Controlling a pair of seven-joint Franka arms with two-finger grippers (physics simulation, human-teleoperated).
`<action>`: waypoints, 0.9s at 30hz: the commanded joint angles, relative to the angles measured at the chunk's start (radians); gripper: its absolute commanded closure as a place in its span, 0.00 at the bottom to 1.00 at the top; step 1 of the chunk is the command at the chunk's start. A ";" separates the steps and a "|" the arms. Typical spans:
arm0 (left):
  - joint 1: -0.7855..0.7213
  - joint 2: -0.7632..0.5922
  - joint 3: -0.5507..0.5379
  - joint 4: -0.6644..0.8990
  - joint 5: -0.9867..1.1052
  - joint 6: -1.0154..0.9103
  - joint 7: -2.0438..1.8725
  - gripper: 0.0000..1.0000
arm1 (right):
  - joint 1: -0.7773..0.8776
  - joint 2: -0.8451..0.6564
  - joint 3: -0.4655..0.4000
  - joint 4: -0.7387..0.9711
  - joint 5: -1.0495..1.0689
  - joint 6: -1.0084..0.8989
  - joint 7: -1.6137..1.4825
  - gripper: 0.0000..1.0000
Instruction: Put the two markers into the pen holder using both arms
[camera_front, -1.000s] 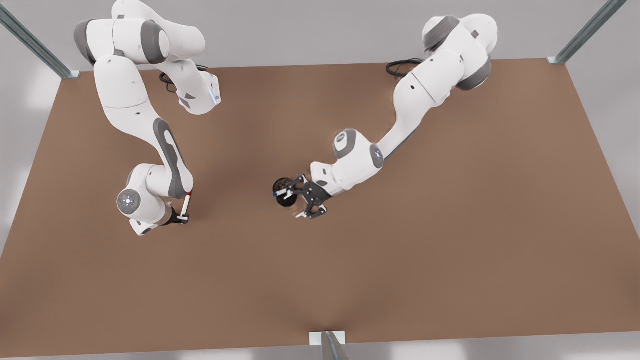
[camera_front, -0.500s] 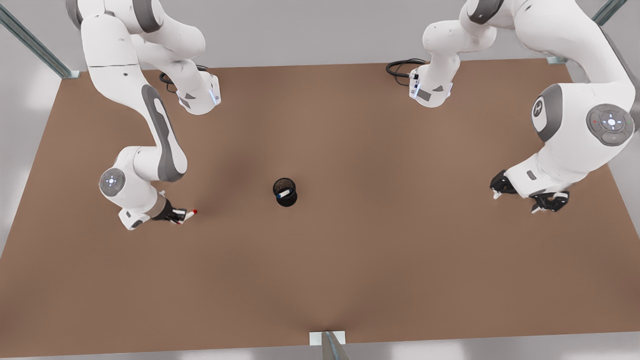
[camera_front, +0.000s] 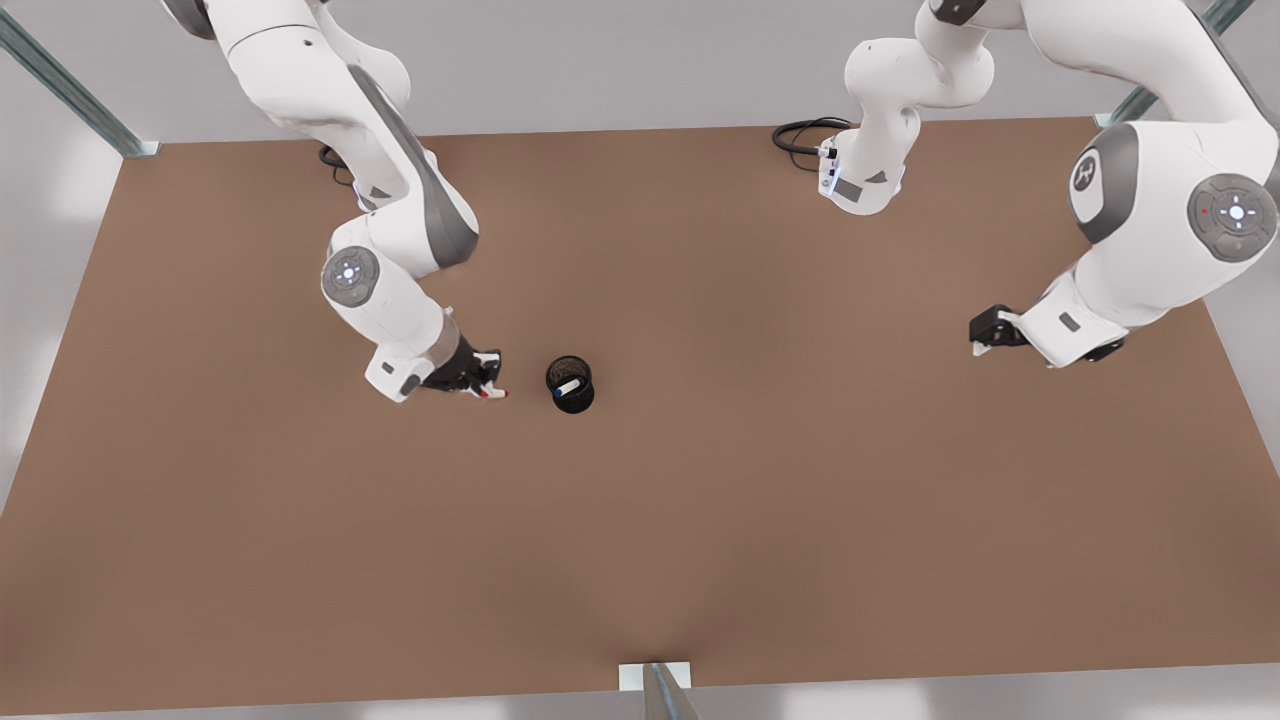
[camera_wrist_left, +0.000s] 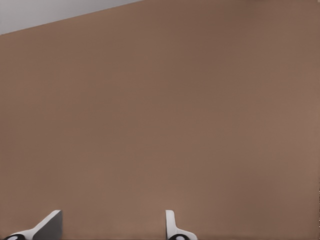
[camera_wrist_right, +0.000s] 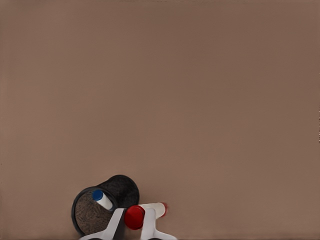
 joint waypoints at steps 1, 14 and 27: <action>0.001 0.000 0.000 0.000 -0.019 -0.010 -0.179 0.00 | -0.017 -0.024 0.005 0.014 -0.010 -0.081 0.447 0.79; 0.009 0.007 0.001 -0.001 -0.031 -0.010 -0.177 0.00 | 0.121 0.025 0.060 0.022 -0.023 0.020 0.662 0.79; 0.010 0.009 0.001 -0.001 -0.034 -0.010 -0.179 0.00 | 0.142 0.088 0.059 0.054 -0.056 0.075 0.697 0.66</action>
